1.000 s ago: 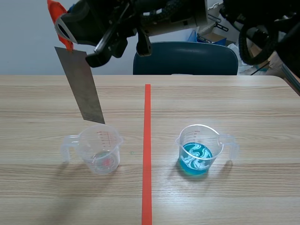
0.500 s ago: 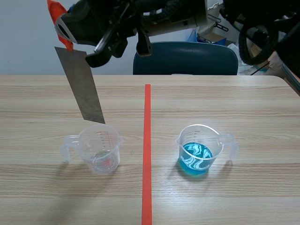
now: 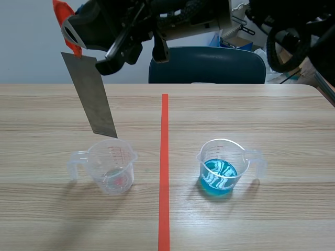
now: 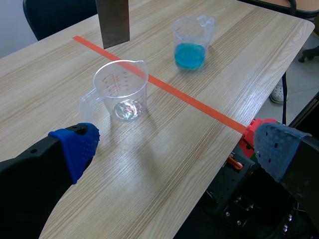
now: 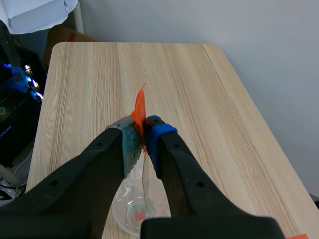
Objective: Do the redox reaction experiment
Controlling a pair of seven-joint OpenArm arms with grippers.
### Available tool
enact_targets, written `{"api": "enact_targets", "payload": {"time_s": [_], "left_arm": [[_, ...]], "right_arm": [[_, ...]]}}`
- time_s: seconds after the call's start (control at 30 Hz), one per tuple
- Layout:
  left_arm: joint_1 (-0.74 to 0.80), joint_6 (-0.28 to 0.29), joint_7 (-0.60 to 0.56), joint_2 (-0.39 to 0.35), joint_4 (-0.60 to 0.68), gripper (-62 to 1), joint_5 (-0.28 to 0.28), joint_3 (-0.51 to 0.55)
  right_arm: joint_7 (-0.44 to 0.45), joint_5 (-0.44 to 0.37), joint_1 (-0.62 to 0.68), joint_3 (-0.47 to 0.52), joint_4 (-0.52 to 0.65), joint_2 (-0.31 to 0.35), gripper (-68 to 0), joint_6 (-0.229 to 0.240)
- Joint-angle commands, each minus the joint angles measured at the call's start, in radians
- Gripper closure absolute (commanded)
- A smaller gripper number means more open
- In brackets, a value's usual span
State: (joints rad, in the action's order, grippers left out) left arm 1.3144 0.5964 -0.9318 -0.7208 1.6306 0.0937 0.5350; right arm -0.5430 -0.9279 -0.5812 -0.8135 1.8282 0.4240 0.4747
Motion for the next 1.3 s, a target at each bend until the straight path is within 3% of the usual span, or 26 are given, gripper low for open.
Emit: {"api": "enact_targets", "payload": {"time_s": [0.0, 0.27, 0.57, 0.9, 1.27], "left_arm": [[0.002, -0.003, -0.01, 0.008, 0.014, -62.3, 0.01, -0.007], [0.002, -0.003, -0.01, 0.008, 0.014, -62.3, 0.01, -0.007], [0.002, -0.003, 0.005, 0.008, 0.014, -62.3, 0.01, -0.007], [0.002, -0.003, 0.016, 0.008, 0.014, -62.3, 0.01, -0.007], [0.002, -0.003, 0.016, 0.008, 0.014, -62.3, 0.01, -0.007]], "right_arm": [[0.013, -0.007, -0.017, -0.001, 0.0, 0.006, -0.6, -0.004], [0.01, -0.047, -0.014, 0.072, 0.024, 0.078, -0.6, -0.004], [0.037, -0.08, 0.048, 0.158, 0.096, 0.239, -0.6, -0.002], [0.114, -0.156, 0.161, 0.304, 0.124, 0.447, -0.6, 0.064], [0.247, -0.183, 0.305, 0.428, 0.124, 0.655, -0.6, 0.148]]}}
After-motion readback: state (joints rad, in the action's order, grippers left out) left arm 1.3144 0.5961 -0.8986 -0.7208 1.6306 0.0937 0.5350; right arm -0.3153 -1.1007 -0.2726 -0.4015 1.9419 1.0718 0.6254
